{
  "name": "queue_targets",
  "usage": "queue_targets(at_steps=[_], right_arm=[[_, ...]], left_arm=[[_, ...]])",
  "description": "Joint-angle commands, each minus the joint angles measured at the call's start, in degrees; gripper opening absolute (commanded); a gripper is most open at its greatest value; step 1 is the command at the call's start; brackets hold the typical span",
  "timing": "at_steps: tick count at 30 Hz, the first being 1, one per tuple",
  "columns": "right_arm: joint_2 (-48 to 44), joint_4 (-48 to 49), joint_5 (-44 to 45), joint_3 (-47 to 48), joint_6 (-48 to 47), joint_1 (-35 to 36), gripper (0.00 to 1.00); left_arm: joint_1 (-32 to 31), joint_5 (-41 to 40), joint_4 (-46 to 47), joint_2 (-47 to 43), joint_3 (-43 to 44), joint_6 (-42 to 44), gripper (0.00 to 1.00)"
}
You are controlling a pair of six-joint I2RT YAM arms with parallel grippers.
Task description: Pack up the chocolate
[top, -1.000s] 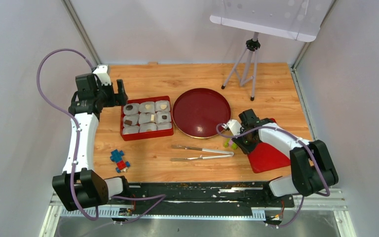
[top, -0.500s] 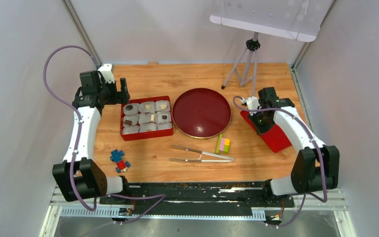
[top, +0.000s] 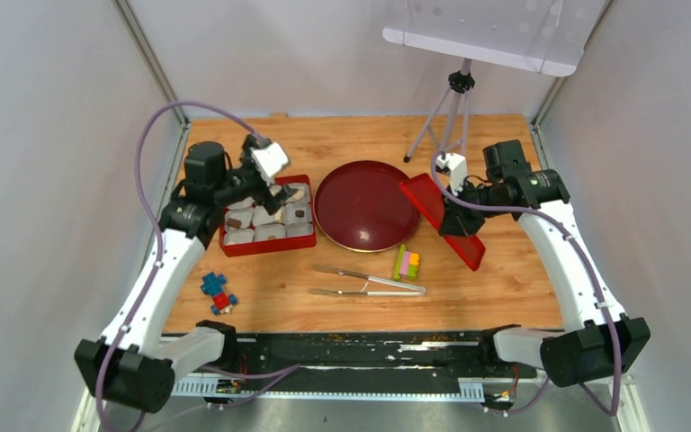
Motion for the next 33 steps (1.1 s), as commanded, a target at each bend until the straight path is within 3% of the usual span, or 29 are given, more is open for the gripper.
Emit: queue_targets(at_steps=[1, 4, 8, 14, 17, 19, 23, 27, 33], right_arm=[[2.01, 0.52, -13.08, 7.48, -0.9, 6.23, 0.0], [6.49, 0.97, -15.81, 12.89, -1.96, 11.07, 0.0], [14.46, -1.2, -19.0, 20.48, -5.56, 14.53, 0.0], [25.42, -9.61, -19.77, 34.26, -13.33, 18.26, 0.0], [26.73, -10.65, -19.27, 36.42, -15.99, 19.25, 0.0], [26.78, -10.58, -18.63, 36.78, -17.17, 20.08, 0.0], [26.0, -9.95, -17.57, 36.3, -18.21, 21.37, 0.0], [25.39, -9.51, -16.17, 36.18, -19.75, 22.27, 0.0], [24.75, -9.35, -14.82, 36.18, -20.25, 23.1, 0.0]], left_arm=[[-8.43, 11.08, 1.52, -5.96, 0.12, 27.25, 1.0], [-13.8, 13.52, -2.87, -5.22, 2.63, 42.3, 1.0], [-19.07, 14.52, -15.78, -1.69, 8.3, 62.49, 1.0], [-22.07, 13.02, -31.31, 3.55, 18.08, 71.45, 0.96], [-23.36, 12.13, -42.61, 8.07, 25.9, 72.64, 0.89], [-23.84, 11.22, -45.21, 9.75, 28.51, 70.98, 0.84], [-24.97, 8.33, -40.57, 9.61, 26.97, 64.44, 0.74], [-25.51, 5.37, -34.12, 10.43, 27.2, 51.79, 0.62], [-25.54, 3.49, -37.11, 10.94, 27.68, 53.36, 0.56]])
